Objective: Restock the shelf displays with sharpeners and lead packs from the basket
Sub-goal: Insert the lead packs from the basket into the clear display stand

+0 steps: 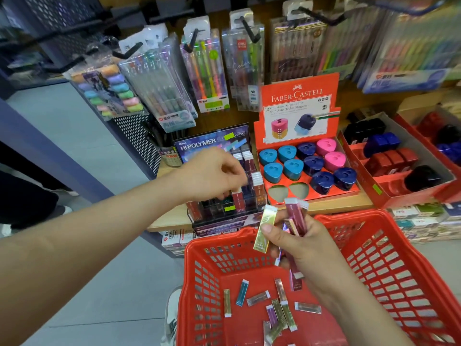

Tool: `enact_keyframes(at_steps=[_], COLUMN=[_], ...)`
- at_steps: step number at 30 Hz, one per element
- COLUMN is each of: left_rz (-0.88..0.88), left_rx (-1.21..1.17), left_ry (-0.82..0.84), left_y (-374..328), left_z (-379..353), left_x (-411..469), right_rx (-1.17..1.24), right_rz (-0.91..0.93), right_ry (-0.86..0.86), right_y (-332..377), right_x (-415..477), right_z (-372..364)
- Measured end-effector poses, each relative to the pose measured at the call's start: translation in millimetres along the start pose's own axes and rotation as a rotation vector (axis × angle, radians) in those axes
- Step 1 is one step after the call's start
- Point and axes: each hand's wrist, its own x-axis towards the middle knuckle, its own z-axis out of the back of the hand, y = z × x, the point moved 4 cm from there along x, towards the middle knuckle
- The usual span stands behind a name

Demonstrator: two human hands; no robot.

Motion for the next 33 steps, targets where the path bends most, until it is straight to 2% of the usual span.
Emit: enact_keyframes(at_steps=[2, 4, 8, 13, 16, 20, 26, 29, 33], left_rz=[0.002, -0.009, 0.077, 0.168, 0.184, 0.204, 0.181, 0.149, 0.136], left_rx=[-0.097, -0.174, -0.355, -0.562, -0.46, -0.212, -0.078, 0.075, 0.148], left_ry=[0.272, 0.364, 0.278, 0.027, -0.143, -0.268, -0.264, -0.315, -0.341], left_y=[-14.3, -17.0, -7.4, 13.6, 35.9, 63.2, 74.3, 73.8, 76.9], left_z=[-17.9, -32.5, -34.8, 10.9, 44.5, 64.8, 55.3, 56.4, 54.9], left_x=[-12.7, -21.7, -23.6, -11.9, -4.7, 0.9, 4.1, 4.2, 4.9], right_rx=[-0.062, -0.109, -0.024, 0.863, 1.101, 1.039, 0.939, 0.836, 0.724], right_rz=[0.029, 0.041, 0.013, -0.272, -0.319, -0.284, -0.318, -0.354, -0.369], right_ry=[0.028, 0.061, 0.089, 0.194, 0.216, 0.244, 0.28, 0.331, 0.301], right_y=[3.7, 5.9, 1.8, -16.8, -19.5, -21.8, -25.0, -25.2, -31.3], right_x=[0.0, 0.3, 1.1, 7.4, 9.1, 8.2, 5.8, 4.1, 4.2], right_z=[-1.8, -4.1, -8.0, -1.8, 3.3, -1.6, -13.6, -14.8, -15.0])
